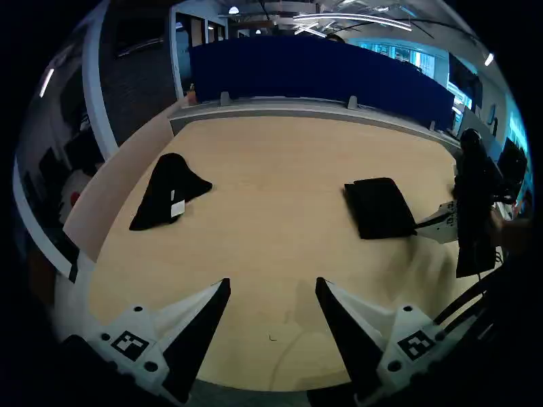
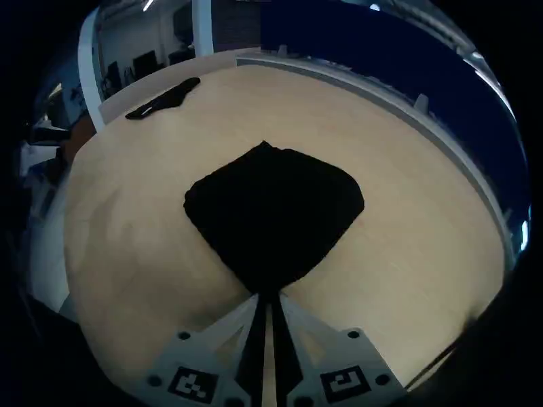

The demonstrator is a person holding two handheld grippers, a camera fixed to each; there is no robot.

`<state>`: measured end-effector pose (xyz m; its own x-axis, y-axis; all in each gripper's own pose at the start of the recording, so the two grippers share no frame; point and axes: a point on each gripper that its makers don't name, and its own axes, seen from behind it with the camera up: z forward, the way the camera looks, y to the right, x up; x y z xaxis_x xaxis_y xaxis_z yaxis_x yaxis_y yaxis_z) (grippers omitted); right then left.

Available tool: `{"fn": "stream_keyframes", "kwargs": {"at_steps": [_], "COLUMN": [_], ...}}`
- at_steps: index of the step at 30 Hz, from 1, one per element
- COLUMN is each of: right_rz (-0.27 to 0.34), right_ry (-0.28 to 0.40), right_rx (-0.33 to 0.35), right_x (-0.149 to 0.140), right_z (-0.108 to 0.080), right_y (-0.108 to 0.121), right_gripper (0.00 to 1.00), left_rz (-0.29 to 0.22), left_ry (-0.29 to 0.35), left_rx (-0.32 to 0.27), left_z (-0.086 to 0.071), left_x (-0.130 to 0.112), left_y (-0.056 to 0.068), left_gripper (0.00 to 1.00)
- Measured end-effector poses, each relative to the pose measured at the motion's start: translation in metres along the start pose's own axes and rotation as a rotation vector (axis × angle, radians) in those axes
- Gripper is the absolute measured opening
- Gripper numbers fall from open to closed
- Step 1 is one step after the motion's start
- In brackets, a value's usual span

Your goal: Fold towel

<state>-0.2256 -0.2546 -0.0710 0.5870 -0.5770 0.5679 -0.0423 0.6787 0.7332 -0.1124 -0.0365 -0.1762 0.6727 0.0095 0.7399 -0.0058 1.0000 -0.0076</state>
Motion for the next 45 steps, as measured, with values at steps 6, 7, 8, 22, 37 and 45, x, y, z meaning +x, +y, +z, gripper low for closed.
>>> {"fn": "stream_keyframes", "kwargs": {"at_steps": [6, 7, 8, 22, 37, 45], "right_rz": [0.002, 0.0, -0.002, -0.057, -0.054, -0.031], "right_ry": [0.023, 0.028, 0.035, 0.169, 0.294, 0.313], "right_rx": [0.004, 0.005, 0.006, 0.0, -0.052, -0.109], "right_x": [0.01, 0.013, 0.016, 0.108, 0.195, 0.193], "right_z": [-0.008, -0.01, -0.013, -0.062, -0.144, -0.186], "right_y": [0.001, 0.002, 0.002, 0.01, 0.054, 0.103], "right_gripper": [0.05, 0.05, 0.05, 0.05, 0.05, 0.05], "left_rz": [-0.002, -0.002, -0.002, -0.009, -0.016, -0.019], "left_ry": [-0.001, -0.001, -0.001, 0.016, 0.057, 0.071], "left_rx": [0.001, 0.002, 0.003, 0.007, -0.004, -0.015], "left_z": [-0.001, -0.001, -0.001, -0.005, -0.008, -0.008], "left_x": [-0.002, -0.002, -0.002, 0.003, 0.019, 0.028], "left_y": [-0.002, -0.002, -0.003, -0.004, 0.0, 0.007], "left_gripper": [0.93, 0.93, 0.93, 0.93, 0.93, 0.93]}}
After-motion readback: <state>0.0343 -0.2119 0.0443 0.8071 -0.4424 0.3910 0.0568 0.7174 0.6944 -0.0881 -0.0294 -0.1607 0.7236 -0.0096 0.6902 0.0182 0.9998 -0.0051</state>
